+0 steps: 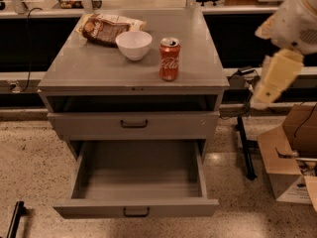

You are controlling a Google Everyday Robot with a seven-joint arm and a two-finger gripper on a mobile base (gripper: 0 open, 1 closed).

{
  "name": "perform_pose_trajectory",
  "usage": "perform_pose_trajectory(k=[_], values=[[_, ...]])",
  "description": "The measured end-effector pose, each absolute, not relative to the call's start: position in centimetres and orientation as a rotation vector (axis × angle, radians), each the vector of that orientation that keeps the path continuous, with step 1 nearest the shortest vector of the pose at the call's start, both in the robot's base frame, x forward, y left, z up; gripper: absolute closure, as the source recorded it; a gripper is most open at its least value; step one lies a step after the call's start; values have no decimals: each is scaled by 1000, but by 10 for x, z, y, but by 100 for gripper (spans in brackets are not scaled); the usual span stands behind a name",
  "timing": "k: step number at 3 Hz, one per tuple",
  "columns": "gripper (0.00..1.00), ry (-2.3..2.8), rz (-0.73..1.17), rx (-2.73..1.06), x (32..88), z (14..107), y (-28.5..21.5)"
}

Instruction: Place coke can into middle drawer

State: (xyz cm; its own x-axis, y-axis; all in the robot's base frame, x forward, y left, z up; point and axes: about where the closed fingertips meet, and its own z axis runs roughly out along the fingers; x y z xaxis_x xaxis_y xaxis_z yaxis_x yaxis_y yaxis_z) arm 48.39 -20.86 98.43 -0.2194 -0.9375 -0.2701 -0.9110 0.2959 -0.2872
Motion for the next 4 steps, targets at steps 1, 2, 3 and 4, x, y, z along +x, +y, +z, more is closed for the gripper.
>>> perform_pose_trajectory(k=[1,2,3,4], values=[[0,2068,-85,-1538,564,999,-195],[0,1912,-4,-1391,636,1012,-180],[0,1762,203,-1233,692,1002,-158],[0,1667,410,-1151,724,983,-124]])
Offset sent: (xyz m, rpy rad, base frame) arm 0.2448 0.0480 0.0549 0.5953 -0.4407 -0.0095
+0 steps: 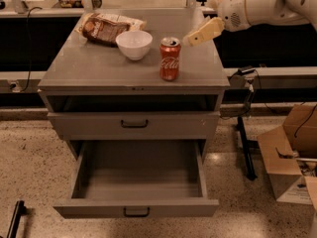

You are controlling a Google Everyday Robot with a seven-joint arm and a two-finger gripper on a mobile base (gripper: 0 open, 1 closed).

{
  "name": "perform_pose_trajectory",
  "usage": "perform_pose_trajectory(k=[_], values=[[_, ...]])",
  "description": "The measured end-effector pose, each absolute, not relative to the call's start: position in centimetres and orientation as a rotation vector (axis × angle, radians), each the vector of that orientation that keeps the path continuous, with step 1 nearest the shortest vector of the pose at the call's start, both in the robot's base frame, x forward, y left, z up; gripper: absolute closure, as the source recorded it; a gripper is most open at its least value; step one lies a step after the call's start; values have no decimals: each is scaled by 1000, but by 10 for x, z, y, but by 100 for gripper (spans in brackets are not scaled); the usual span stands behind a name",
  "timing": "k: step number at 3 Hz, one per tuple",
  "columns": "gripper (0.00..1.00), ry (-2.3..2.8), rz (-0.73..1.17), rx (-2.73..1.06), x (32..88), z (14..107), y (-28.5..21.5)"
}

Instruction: Place coke can into middle drawer

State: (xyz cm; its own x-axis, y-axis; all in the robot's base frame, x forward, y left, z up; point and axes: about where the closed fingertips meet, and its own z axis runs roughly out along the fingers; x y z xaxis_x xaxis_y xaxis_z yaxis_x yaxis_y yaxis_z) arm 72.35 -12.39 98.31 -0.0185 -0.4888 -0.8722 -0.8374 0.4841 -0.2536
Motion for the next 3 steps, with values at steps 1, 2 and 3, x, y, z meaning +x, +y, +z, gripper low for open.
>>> perform_pose_trajectory(k=[1,2,3], values=[[0,1656,521,-1162,734,961,-92],[0,1657,522,-1162,734,960,-91],[0,1633,601,-1129,725,950,-82]])
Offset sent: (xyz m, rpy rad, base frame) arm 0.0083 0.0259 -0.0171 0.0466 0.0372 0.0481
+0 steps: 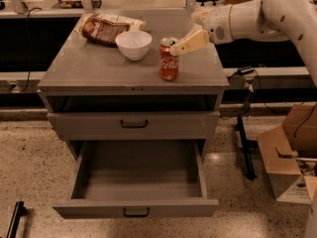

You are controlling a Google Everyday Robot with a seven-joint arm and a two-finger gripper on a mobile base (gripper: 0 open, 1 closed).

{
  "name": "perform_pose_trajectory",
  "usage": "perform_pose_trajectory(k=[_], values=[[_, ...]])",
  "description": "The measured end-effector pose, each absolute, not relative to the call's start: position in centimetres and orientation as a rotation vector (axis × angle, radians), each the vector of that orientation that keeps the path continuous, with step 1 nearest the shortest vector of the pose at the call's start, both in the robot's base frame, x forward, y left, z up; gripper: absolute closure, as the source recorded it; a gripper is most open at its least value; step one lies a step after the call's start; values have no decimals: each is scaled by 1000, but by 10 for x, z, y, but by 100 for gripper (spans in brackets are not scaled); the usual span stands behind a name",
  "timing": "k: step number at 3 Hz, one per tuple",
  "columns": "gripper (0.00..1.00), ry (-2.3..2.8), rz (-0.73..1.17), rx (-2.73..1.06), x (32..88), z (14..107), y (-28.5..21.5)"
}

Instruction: Place coke can into middle drawer

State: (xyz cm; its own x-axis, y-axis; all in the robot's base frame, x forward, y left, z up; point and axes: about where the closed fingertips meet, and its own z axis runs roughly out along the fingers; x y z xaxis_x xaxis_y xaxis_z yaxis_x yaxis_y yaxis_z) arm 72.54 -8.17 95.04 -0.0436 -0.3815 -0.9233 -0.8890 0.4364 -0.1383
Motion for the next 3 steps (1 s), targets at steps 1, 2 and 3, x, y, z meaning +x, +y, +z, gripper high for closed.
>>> perform_pose_trajectory(k=[1,2,3], values=[[0,1623,708,-1119,711,933,-63],[18,1642,762,-1115,701,916,-52],[42,1638,794,-1131,705,903,-35]])
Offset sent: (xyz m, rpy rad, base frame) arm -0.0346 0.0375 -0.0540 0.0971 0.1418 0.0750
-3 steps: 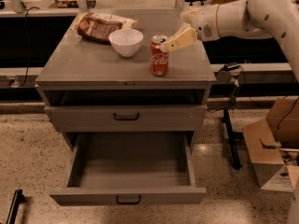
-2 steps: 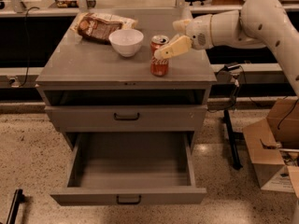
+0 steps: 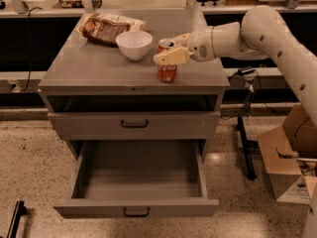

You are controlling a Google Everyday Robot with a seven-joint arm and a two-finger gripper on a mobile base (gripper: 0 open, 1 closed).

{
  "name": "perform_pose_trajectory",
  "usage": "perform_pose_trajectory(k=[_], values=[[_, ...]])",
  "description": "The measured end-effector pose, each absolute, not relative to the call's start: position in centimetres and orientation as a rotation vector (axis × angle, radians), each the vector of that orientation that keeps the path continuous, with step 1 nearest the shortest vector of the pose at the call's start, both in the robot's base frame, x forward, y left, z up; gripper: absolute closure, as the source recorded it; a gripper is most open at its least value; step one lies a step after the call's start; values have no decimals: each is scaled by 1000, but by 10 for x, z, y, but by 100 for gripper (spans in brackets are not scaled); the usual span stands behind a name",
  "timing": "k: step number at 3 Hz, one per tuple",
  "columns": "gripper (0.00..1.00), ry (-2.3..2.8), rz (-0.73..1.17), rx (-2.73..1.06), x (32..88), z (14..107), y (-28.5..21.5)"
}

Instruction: Place coke can into middle drawer

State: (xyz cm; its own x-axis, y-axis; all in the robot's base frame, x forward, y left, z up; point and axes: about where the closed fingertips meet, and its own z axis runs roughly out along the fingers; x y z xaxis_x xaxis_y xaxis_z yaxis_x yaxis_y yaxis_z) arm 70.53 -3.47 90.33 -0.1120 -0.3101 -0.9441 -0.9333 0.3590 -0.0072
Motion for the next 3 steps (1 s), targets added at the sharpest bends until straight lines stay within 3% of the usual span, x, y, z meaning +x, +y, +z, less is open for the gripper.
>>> perform_pose_trajectory(k=[2,3], values=[[87,1492,914,-1083,713,920,-15],[100,1353,956,-1026,677,970,-22]])
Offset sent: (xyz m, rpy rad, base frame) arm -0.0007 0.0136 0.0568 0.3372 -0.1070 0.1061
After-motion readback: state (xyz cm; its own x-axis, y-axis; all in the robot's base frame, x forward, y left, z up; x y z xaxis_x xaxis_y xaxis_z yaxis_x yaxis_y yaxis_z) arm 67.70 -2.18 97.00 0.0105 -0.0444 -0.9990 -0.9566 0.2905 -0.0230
